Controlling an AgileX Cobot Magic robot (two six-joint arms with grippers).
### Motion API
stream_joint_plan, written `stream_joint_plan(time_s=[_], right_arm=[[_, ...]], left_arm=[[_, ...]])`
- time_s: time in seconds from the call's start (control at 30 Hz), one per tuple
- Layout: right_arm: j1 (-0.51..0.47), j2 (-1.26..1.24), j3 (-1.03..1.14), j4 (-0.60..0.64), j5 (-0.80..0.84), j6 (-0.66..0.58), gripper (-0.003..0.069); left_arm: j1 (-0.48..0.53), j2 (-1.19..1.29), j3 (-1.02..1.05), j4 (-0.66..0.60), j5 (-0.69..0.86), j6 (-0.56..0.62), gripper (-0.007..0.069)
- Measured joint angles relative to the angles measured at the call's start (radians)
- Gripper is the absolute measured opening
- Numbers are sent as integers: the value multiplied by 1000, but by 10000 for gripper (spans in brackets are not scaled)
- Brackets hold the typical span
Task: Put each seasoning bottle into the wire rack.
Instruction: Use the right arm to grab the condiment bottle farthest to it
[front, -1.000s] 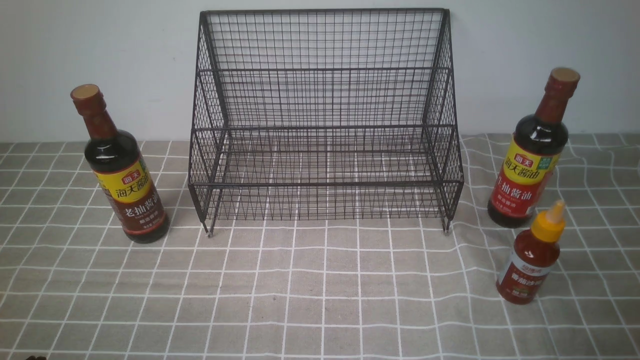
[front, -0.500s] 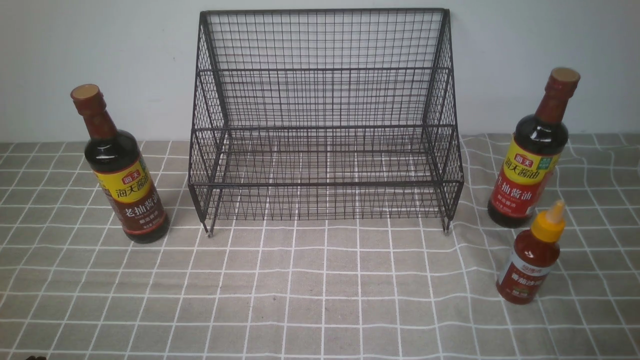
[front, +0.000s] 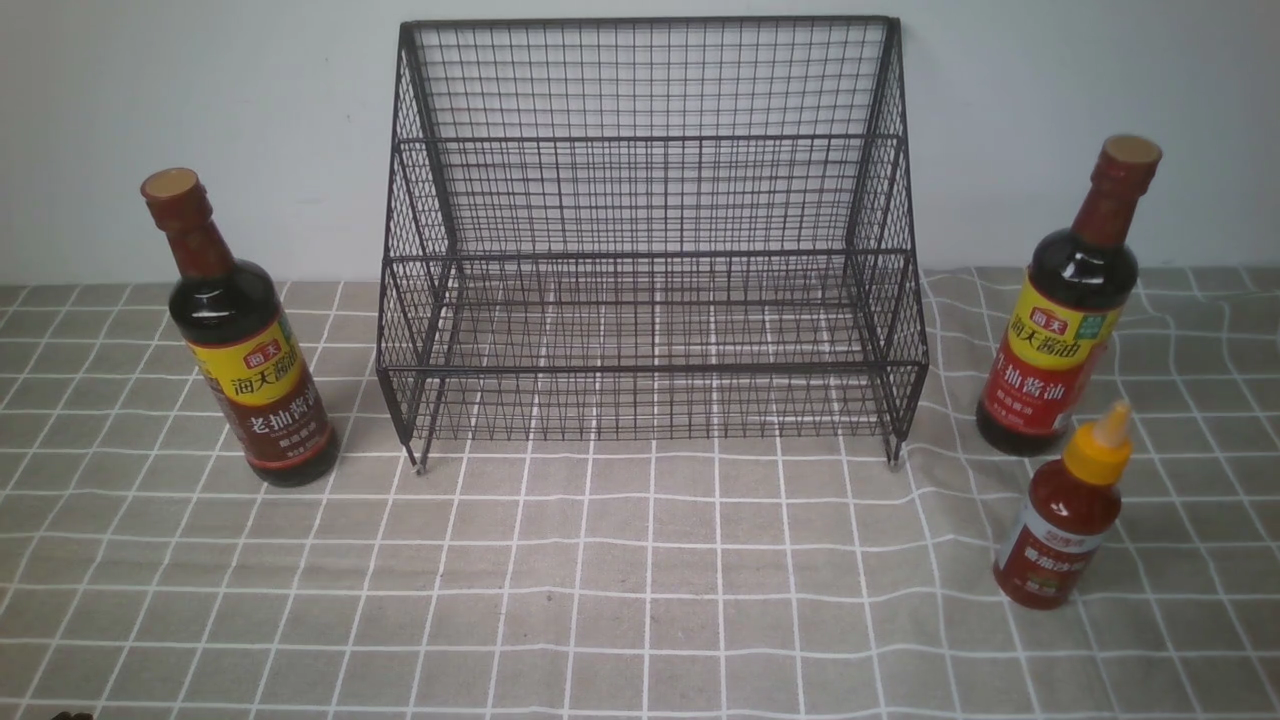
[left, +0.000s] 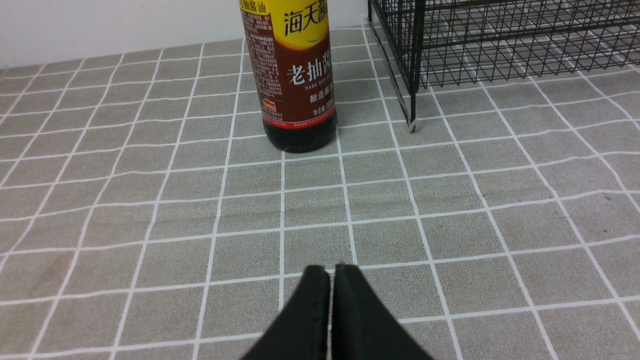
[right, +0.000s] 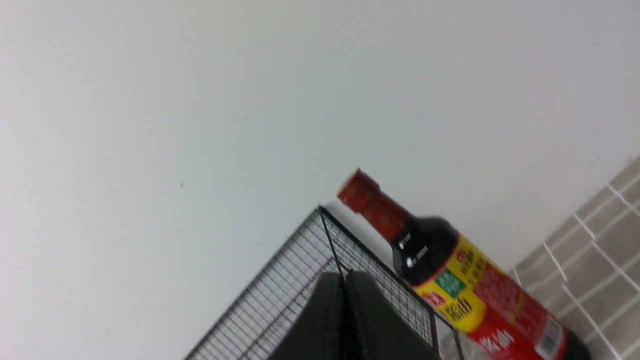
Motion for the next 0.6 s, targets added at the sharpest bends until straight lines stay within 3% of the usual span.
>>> stream_joint_plan(time_s=[0.13,0.27,0.43,0.6], right_arm=[[4,5,-39,-69,3,-16,-13],[31,127,-274,-339,162,-86,-13],[43,426,-523,-582,374,-148,-13],[43,701,-745,-602,573,-163,1]], left_arm=[[0,0,0,0,0,0,-7],[0,0,0,0,0,0,-7],[0,0,0,0,0,0,-7],[0,0,0,0,0,0,-7]])
